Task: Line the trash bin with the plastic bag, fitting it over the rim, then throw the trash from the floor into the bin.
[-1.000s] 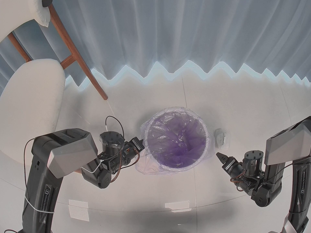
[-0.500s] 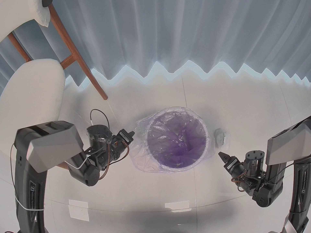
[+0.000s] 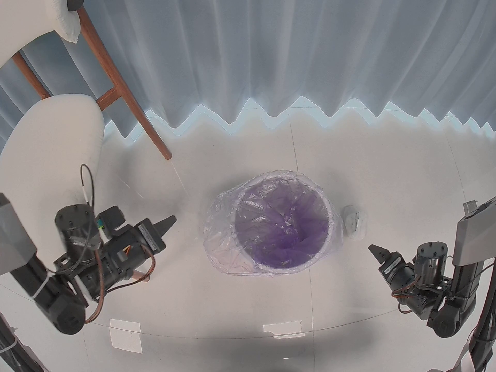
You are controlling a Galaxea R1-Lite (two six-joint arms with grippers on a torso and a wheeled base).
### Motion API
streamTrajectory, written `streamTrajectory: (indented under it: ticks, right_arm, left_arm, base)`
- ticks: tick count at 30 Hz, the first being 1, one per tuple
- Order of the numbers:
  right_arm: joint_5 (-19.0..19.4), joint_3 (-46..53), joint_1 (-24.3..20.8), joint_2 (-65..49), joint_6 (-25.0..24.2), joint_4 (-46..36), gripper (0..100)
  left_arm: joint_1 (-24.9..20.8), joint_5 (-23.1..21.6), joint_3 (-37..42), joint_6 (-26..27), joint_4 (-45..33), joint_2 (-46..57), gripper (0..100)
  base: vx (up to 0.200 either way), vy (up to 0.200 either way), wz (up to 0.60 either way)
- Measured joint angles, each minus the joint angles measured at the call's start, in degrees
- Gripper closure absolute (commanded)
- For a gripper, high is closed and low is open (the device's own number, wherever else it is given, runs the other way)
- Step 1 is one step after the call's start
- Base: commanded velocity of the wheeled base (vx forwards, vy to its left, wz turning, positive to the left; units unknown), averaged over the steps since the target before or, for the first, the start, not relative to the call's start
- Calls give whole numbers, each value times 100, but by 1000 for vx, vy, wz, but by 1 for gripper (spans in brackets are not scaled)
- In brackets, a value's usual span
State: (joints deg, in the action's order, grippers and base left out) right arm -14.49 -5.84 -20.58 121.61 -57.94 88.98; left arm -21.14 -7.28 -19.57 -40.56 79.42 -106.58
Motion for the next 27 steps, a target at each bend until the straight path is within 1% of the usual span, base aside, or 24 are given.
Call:
streamTrajectory:
  ticks: [1,2,4,7,9,13,16,20,22,27]
  right_arm:
    - [-6,100,13,-96,5,0,0]
    - [-11,188,27,-196,9,-5,0]
    - [-28,312,49,-391,22,-2,0]
    - [-30,422,132,-708,121,0,0]
    - [33,455,239,-902,343,-2,0]
    - [290,477,506,-1134,791,0,0]
    - [464,480,685,-1189,884,-2,0]
    - [897,474,973,-1086,1079,0,0]
    - [1067,422,1096,-944,1310,0,0]
    - [1420,57,1341,-332,1941,0,0]
  left_arm:
    - [-5,-9,201,229,1,184,100]
    - [-13,-13,389,407,0,369,0]
    - [-39,-13,692,642,12,724,0]
    - [-107,63,1047,840,9,1257,0]
    - [-149,197,1197,912,4,1624,0]
    - [-140,463,1346,980,-2,2243,0]
    - [52,528,1398,1022,-18,2582,0]
    - [579,578,1436,1198,-232,3133,0]
    - [764,591,1440,1278,-519,3418,0]
    - [1136,622,1420,1598,-1746,4335,0]
  base:
    - [0,0,0]
    - [0,0,0]
    - [0,0,0]
    - [0,0,0]
    - [0,0,0]
    - [0,0,0]
    - [0,0,0]
    - [0,0,0]
    - [0,0,0]
    - [0,0,0]
